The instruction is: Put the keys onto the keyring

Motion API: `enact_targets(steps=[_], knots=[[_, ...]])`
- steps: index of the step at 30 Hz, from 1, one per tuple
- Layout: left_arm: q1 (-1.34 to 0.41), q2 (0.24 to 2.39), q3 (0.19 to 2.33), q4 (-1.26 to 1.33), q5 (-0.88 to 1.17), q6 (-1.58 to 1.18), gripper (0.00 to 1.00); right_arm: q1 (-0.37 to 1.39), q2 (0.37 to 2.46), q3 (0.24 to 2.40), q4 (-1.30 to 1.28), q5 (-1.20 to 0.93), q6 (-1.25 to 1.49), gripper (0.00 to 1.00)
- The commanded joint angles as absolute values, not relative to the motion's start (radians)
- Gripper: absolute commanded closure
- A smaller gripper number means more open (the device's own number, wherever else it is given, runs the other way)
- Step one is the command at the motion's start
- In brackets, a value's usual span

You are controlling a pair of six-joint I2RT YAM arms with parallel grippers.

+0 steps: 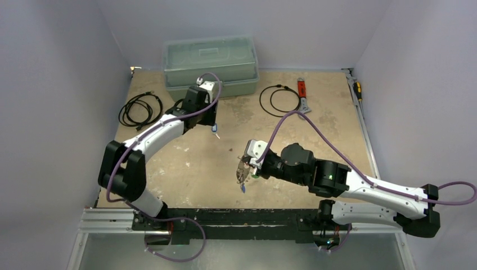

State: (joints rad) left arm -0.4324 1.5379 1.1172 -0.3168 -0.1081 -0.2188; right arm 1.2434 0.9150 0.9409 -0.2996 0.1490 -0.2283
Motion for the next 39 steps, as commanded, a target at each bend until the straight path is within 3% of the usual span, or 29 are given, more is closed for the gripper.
enact_targets(steps=[1,10,24,34,39], knots=[[-0.413,1.636,1.197,-0.324,-0.109,-0.301,0.46,1.246,0.906,0.946,-0.248,0.178,-0.215,1.00],[-0.415,1.757,1.245,-0.337,-0.263,-0.542,0.63,1.246,0.919,0.947,-0.244,0.171,-0.218,1.00],[-0.476,1.861,1.259,-0.295,-0.360,-0.655,0.57,1.247,0.936,0.951,-0.256,0.176,-0.216,1.00],[-0.479,1.898,1.249,-0.268,-0.367,-0.662,0.63,1.247,0.939,0.952,-0.258,0.171,-0.216,1.00],[-0.484,1.900,1.240,-0.266,-0.370,-0.665,0.71,1.248,0.942,0.953,-0.258,0.171,-0.216,1.00]])
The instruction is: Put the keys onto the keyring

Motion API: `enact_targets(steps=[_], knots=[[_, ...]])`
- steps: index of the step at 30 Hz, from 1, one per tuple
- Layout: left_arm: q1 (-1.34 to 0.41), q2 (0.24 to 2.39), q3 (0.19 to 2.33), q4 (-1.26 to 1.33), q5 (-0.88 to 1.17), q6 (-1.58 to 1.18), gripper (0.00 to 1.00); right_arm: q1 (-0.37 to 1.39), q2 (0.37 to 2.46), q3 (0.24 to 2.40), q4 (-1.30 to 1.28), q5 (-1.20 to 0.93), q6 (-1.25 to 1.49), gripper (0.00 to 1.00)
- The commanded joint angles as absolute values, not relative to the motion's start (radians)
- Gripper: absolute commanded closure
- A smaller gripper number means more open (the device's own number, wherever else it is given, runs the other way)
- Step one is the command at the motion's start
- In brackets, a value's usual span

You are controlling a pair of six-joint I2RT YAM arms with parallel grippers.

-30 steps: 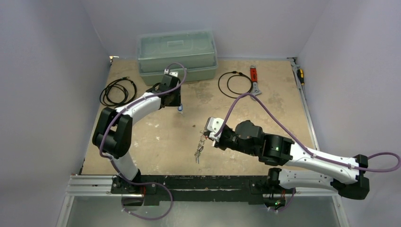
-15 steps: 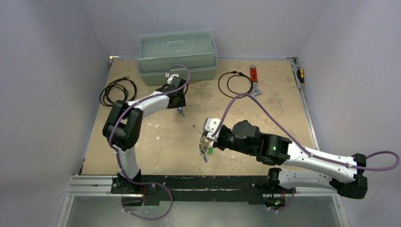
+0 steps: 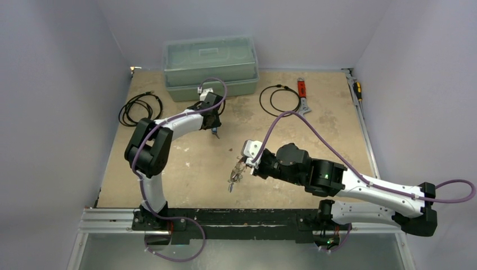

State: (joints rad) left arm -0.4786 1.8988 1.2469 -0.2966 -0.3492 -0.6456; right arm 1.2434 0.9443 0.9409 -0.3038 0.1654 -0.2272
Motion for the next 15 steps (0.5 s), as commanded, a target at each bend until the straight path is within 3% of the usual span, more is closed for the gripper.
enact_targets(steps=[1,15], knots=[[-0.486,1.901,1.238,-0.268,-0.370,-0.664,0.71,1.247,0.943,0.953,-0.258,0.171,-0.216,1.00],[-0.495,1.902,1.211,-0.256,-0.366,-0.670,0.80,1.247,0.953,0.957,-0.265,0.162,-0.215,1.00]])
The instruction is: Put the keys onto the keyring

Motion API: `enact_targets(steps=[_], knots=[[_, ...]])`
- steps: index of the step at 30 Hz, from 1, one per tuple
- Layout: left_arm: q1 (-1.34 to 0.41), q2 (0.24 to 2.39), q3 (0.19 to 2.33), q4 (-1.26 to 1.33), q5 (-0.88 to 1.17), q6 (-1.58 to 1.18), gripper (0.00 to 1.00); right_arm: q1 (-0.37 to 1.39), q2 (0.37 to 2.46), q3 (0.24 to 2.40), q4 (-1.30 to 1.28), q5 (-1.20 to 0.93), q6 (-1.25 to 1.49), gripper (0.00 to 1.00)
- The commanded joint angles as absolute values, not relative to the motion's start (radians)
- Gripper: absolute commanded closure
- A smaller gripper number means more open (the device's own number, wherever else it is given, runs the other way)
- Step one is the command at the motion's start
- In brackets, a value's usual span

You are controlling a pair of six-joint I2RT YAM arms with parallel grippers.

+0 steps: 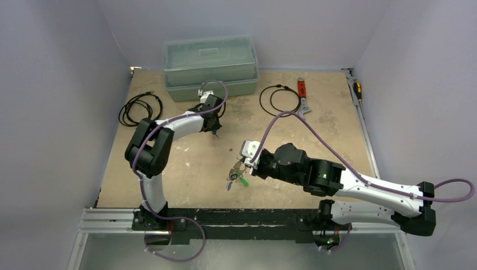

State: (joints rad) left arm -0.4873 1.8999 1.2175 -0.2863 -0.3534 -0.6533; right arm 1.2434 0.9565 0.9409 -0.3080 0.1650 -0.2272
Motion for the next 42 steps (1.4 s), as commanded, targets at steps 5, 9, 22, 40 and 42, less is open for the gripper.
enact_targets(steps=[5,9,22,40,42], knots=[[-0.495,1.900,1.202,-0.252,-0.371,-0.669,0.83,1.247,0.957,0.960,-0.270,0.155,-0.215,1.00],[-0.495,1.904,1.201,-0.252,-0.371,-0.667,0.87,1.247,0.959,0.960,-0.273,0.154,-0.215,1.00],[-0.510,1.864,1.195,-0.254,-0.406,-0.640,0.79,1.247,0.968,0.963,-0.277,0.150,-0.215,1.00],[-0.532,1.853,1.182,-0.252,-0.428,-0.636,1.00,1.247,0.977,0.966,-0.281,0.146,-0.215,1.00],[-0.534,1.843,1.182,-0.254,-0.428,-0.634,1.00,1.247,0.977,0.968,-0.281,0.146,-0.215,1.00]])
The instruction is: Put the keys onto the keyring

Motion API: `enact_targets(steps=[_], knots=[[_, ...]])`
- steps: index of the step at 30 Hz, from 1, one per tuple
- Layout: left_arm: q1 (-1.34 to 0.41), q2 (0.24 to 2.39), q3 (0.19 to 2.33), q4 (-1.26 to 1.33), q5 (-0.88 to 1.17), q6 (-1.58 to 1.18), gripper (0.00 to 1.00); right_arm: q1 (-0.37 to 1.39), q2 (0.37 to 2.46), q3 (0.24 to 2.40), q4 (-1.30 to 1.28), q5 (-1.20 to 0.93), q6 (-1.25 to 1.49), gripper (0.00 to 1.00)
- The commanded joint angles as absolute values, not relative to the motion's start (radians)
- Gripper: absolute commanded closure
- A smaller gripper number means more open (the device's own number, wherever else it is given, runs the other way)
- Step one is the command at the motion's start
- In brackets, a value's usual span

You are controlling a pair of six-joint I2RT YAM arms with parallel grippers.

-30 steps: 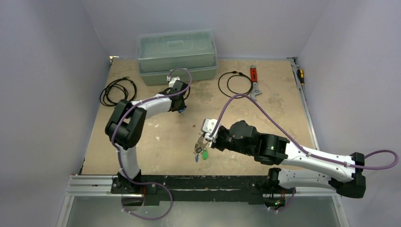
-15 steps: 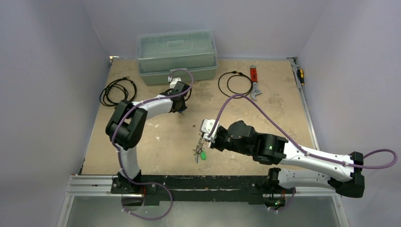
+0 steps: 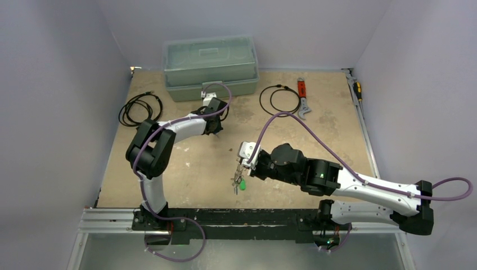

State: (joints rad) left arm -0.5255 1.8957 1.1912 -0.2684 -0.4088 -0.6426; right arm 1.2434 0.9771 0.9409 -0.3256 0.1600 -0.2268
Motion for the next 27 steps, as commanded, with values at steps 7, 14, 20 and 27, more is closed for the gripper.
enact_targets(steps=[7,14,20,27], knots=[[-0.546,1.773,1.165,-0.250,-0.411,-0.601,1.00,1.249,0.974,0.965,-0.279,0.148,-0.215,1.00],[-0.552,1.660,1.131,-0.258,-0.377,-0.574,1.00,1.249,0.974,0.964,-0.278,0.145,-0.216,1.00],[-0.557,1.540,1.105,-0.276,-0.310,-0.516,1.00,1.249,0.977,0.963,-0.278,0.142,-0.220,1.00],[-0.569,1.346,1.082,-0.321,-0.196,-0.380,1.00,1.249,0.983,0.965,-0.273,0.122,-0.229,1.00]])
